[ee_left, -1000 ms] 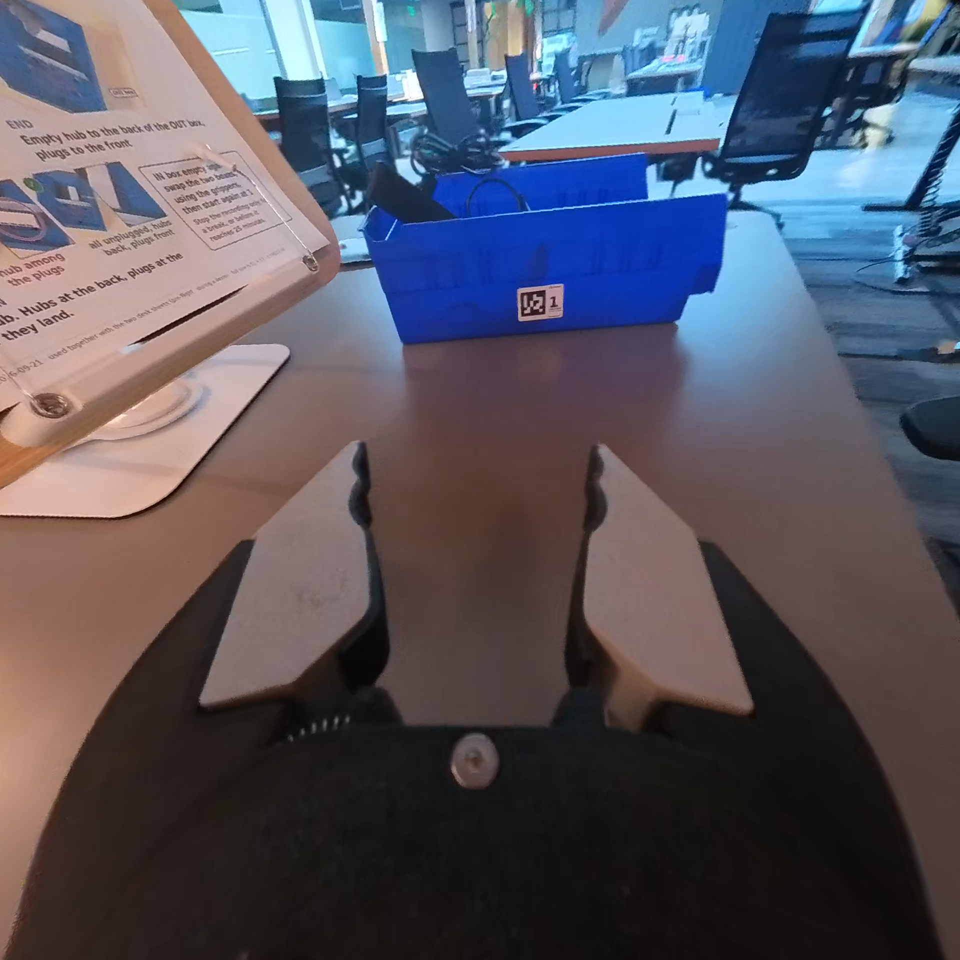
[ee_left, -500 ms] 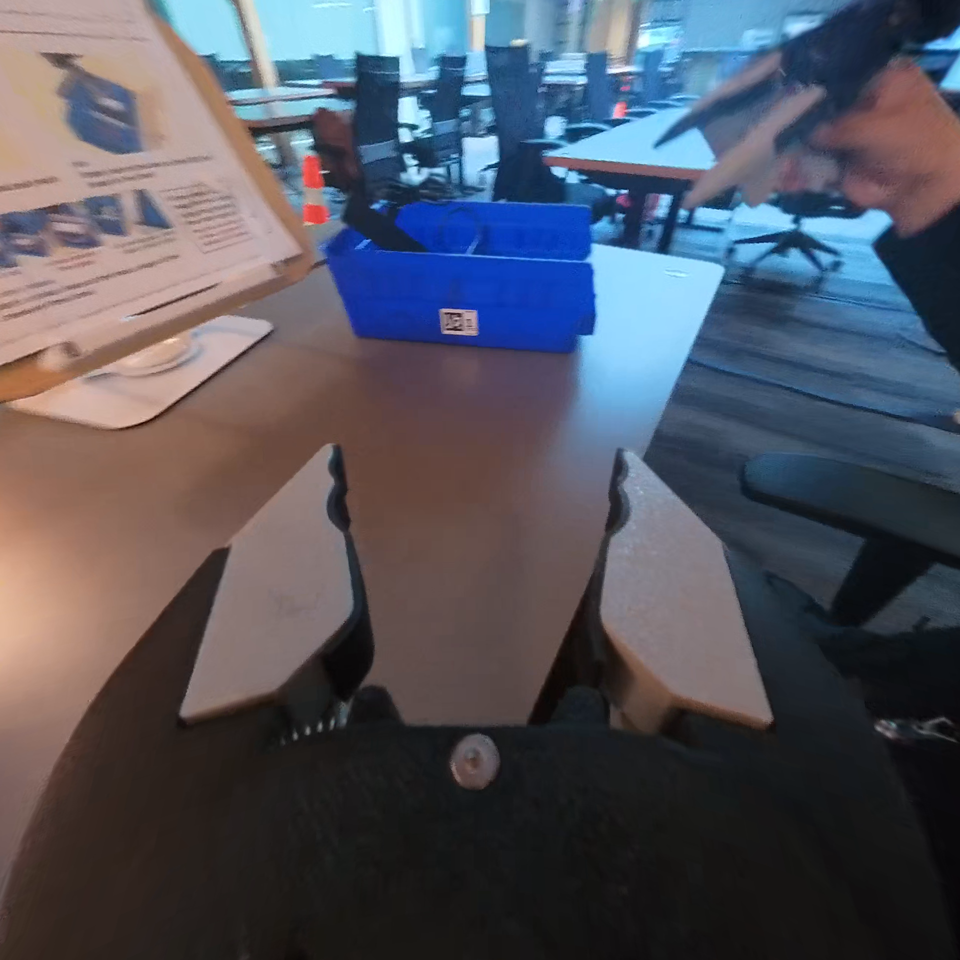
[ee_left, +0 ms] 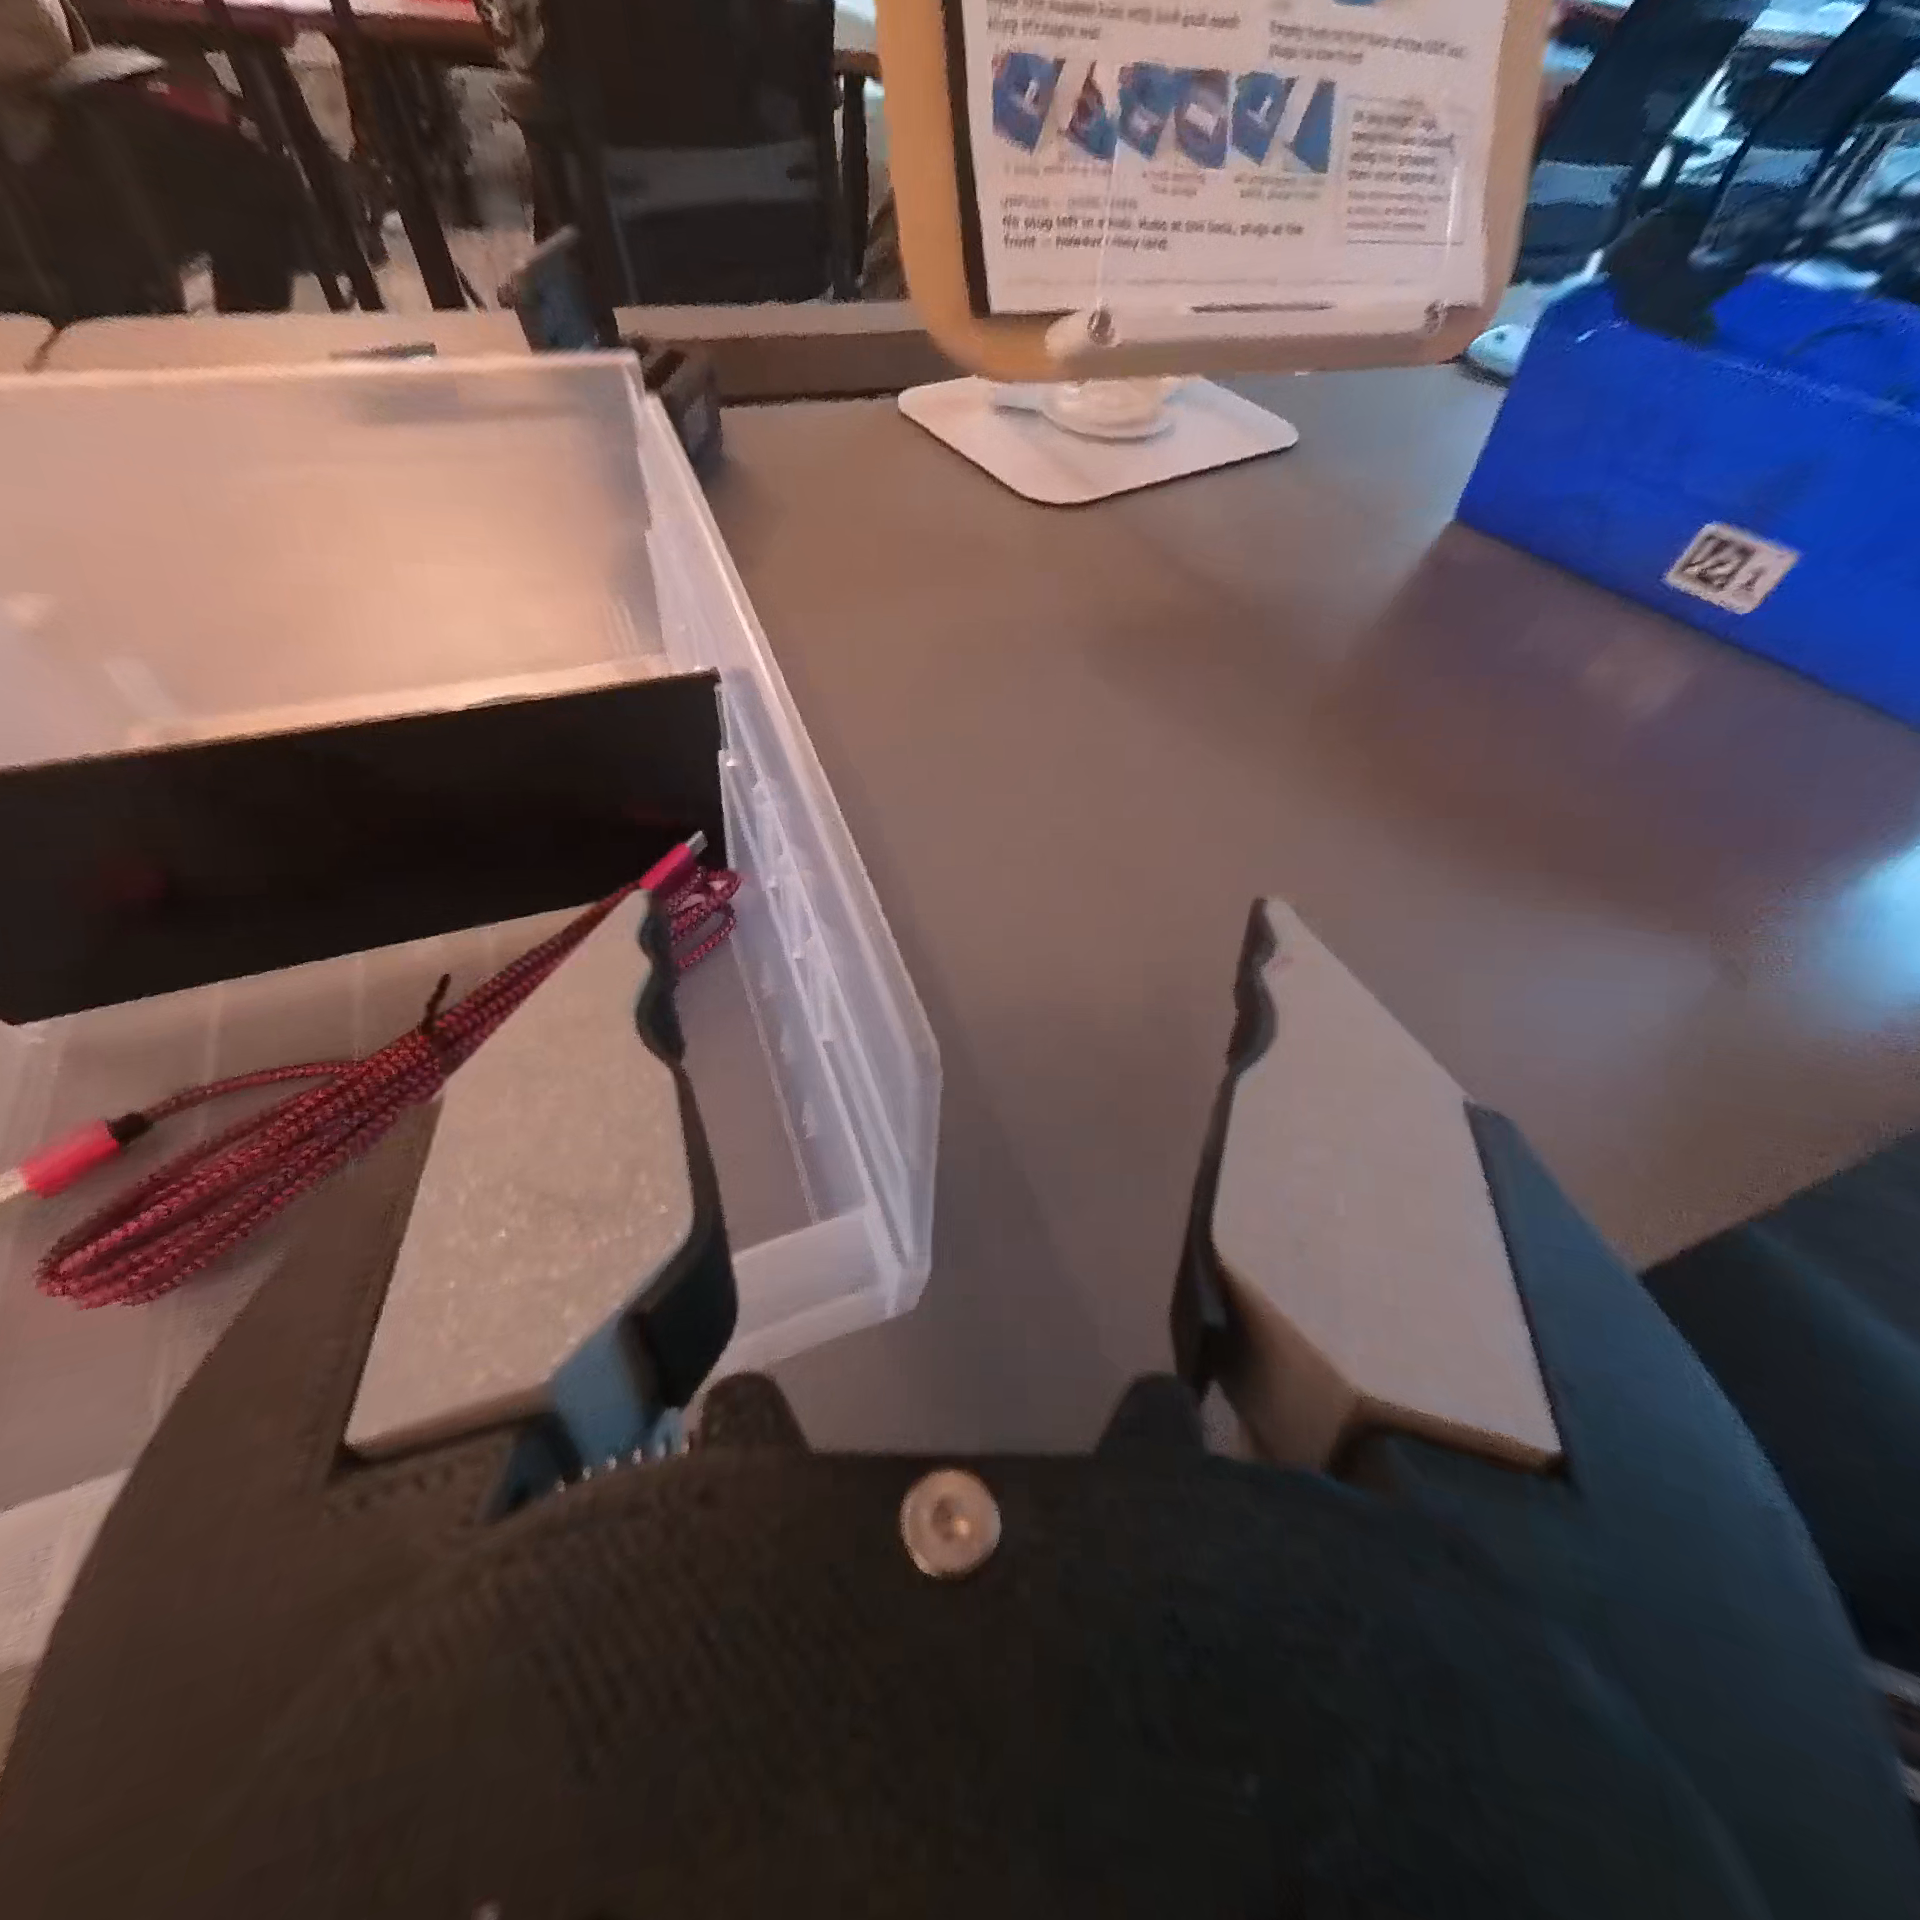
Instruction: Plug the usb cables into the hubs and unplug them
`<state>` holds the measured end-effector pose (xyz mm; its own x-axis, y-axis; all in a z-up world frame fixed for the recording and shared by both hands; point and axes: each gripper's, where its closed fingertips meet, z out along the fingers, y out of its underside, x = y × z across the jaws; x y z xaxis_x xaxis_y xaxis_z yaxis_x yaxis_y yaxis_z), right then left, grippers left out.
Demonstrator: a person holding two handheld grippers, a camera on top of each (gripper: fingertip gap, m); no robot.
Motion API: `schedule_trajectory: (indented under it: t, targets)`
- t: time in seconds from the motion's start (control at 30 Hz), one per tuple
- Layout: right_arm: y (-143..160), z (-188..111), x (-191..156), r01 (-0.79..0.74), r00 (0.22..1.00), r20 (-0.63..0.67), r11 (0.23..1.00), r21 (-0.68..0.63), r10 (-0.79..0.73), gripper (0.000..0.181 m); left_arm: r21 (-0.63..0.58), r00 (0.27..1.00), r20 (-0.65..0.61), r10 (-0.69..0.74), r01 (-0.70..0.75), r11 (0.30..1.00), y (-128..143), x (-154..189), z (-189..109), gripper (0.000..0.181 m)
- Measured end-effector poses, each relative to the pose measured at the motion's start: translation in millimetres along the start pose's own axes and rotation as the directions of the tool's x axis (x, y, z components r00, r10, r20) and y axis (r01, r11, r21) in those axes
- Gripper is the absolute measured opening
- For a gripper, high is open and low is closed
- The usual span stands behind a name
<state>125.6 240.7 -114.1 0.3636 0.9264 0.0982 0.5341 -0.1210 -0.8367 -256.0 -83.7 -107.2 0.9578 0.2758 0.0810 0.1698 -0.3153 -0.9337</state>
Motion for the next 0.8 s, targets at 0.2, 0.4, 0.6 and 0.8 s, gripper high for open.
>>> schedule_trajectory:
  t: [0.2, 0.4, 0.6, 0.8]
  targets:
    - [-0.5, 37.9, -13.3, -0.034, 0.999, -0.035, 0.997, -0.069, 0.031, 0.008, -0.068, 0.989, 0.093, 0.117, -0.111, 0.992, 17.0, -19.5, 27.8, 0.041]
    - [2.5, 52.4, -26.7, -0.025, 0.988, -0.154, 0.987, -0.162, 0.000, 0.003, -0.173, 0.900, 0.255, 0.354, -0.318, 0.932, 13.7, -52.2, 8.2, 0.005]
    - [-19.9, 70.3, -102.8, -0.013, 0.989, -0.149, 0.988, -0.151, -0.010, 0.010, -0.067, 0.948, 0.227, 0.224, -0.214, 0.975, -15.3, -61.0, -23.1, 0.004]
    - [-60.5, 110.3, -221.2, 0.060, 0.997, -0.034, 0.992, -0.113, -0.065, 0.015, -0.005, 0.946, 0.241, 0.217, -0.222, 0.975, -32.4, -62.8, -41.1, 0.004]
